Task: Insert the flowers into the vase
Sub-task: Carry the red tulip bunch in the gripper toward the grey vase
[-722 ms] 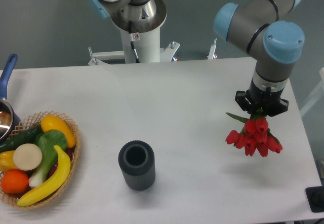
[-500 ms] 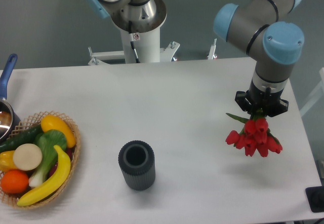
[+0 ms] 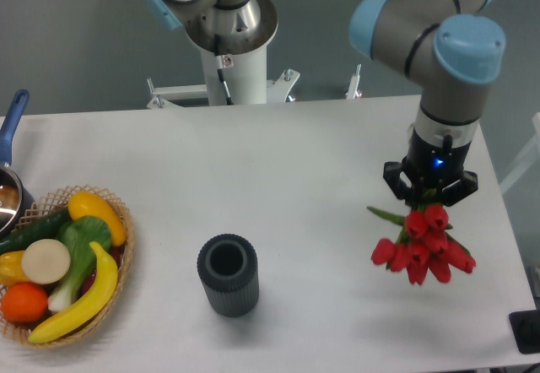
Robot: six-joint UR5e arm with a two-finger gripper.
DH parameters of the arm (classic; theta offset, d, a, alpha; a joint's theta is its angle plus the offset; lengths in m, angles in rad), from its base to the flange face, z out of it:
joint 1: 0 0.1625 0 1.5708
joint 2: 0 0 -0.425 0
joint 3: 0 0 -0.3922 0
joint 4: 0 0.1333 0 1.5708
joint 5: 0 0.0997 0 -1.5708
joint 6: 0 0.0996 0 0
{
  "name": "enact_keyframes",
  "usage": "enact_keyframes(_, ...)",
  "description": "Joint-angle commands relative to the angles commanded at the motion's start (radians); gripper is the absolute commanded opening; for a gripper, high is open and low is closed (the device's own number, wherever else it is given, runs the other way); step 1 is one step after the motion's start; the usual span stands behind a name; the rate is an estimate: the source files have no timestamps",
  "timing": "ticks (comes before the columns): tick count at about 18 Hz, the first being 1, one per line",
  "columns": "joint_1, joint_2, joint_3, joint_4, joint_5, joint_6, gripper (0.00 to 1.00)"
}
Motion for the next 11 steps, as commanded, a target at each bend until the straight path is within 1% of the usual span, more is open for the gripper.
enact_keyframes(2, -0.032, 0.026, -0.012, 0.051, -0.028, -0.009, 0.0)
enact_keyframes(4, -0.057, 0.043, -0.005, 0.059, -0.035, -0.006, 0.0)
enact_keyframes(6, -0.065, 0.049, -0.002, 0.06, -0.101, 0.0, 0.0)
enact_keyframes(8, -0.072, 0.084, -0.009, 0.062, -0.123, -0.002, 0.0)
enact_keyframes(9, -0.077, 0.089, -0.005, 0.063, -0.13, -0.002, 0.0)
enact_keyframes(10, -0.078, 0.091, 0.0, 0.069, -0.132, -0.003, 0.0)
enact_keyframes(11, -0.078, 0.091, 0.0, 0.092, -0.135, -0.006, 0.0)
